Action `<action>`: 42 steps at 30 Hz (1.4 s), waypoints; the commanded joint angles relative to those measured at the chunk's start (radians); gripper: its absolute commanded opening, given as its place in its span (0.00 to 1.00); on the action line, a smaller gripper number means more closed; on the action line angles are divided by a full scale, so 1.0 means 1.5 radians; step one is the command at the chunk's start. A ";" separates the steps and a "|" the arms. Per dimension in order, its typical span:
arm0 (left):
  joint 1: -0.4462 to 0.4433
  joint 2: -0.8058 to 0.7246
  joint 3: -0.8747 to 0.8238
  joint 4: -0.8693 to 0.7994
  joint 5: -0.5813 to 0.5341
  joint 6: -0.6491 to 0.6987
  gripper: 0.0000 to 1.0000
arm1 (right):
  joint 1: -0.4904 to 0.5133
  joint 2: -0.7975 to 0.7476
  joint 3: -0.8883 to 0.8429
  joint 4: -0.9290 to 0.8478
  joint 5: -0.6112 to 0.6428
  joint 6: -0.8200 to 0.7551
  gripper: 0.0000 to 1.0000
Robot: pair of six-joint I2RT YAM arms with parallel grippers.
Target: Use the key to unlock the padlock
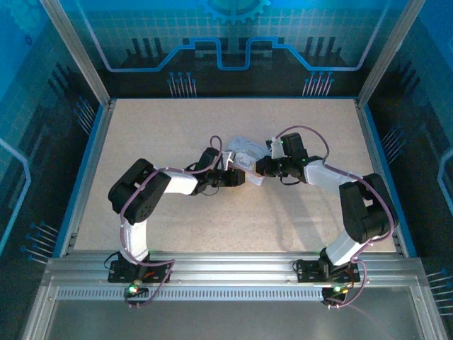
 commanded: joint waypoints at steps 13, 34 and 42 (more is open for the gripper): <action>-0.018 0.023 -0.018 0.075 -0.027 -0.076 0.40 | 0.004 0.024 0.002 -0.028 0.004 0.000 0.00; -0.026 -0.006 -0.025 0.071 -0.047 -0.090 0.29 | 0.011 -0.007 0.016 -0.019 0.013 -0.004 0.00; -0.038 -0.044 -0.038 0.057 -0.052 -0.093 0.27 | 0.013 -0.098 -0.010 -0.042 0.028 -0.032 0.00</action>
